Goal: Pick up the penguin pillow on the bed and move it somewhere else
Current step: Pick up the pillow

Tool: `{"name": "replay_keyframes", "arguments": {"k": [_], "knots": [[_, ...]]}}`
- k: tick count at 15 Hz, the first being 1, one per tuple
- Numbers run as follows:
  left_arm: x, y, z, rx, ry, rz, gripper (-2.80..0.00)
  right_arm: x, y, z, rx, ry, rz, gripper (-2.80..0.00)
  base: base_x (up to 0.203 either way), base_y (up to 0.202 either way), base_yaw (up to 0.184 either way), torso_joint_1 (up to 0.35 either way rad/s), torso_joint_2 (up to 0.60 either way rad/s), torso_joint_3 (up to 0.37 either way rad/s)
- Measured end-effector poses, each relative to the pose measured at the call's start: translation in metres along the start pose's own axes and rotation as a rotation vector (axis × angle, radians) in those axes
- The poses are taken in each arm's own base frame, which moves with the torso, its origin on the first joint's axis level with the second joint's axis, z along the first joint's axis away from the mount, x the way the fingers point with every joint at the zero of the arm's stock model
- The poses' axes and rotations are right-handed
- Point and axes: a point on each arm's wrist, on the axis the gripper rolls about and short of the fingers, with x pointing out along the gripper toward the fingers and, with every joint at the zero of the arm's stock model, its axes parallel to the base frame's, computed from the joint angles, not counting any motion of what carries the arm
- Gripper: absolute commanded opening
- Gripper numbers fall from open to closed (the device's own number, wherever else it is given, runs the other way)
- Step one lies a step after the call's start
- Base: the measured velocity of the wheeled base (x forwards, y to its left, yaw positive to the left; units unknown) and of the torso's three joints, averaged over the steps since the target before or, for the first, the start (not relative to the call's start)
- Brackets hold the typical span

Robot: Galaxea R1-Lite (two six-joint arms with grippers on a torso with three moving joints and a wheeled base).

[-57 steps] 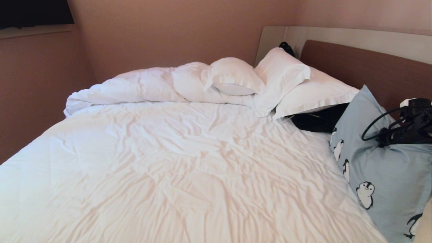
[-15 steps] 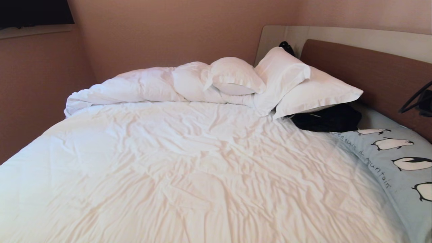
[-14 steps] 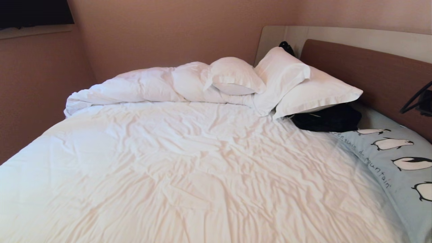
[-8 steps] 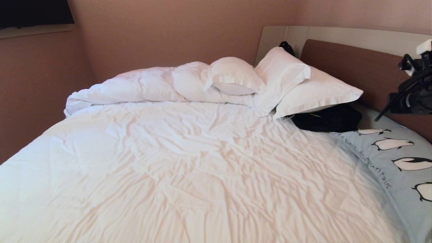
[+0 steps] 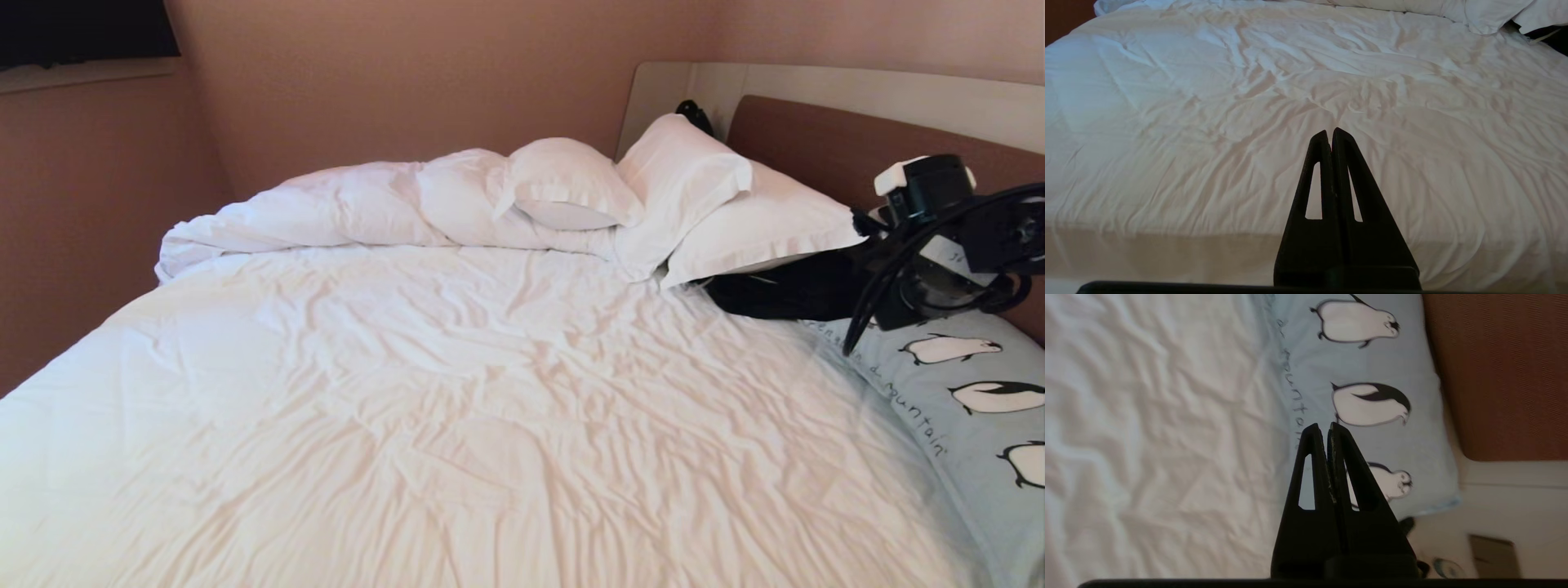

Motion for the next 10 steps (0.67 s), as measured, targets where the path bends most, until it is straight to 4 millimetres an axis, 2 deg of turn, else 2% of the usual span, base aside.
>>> {"name": "replay_keyframes", "arguments": {"k": [5, 10], "knots": [[0.0, 0.0, 0.0, 0.0, 0.0, 0.0, -2.8, 0.017, 0.018, -0.016, -0.053, 0.09, -0.126, -2.8, 0.0, 0.0, 0.0, 0.0, 0.0, 0.0], [0.0, 0.0, 0.0, 0.0, 0.0, -0.001, -2.8, 0.032, 0.029, -0.022, -0.064, 0.132, -0.194, -2.8, 0.0, 0.0, 0.0, 0.0, 0.0, 0.0]]}}
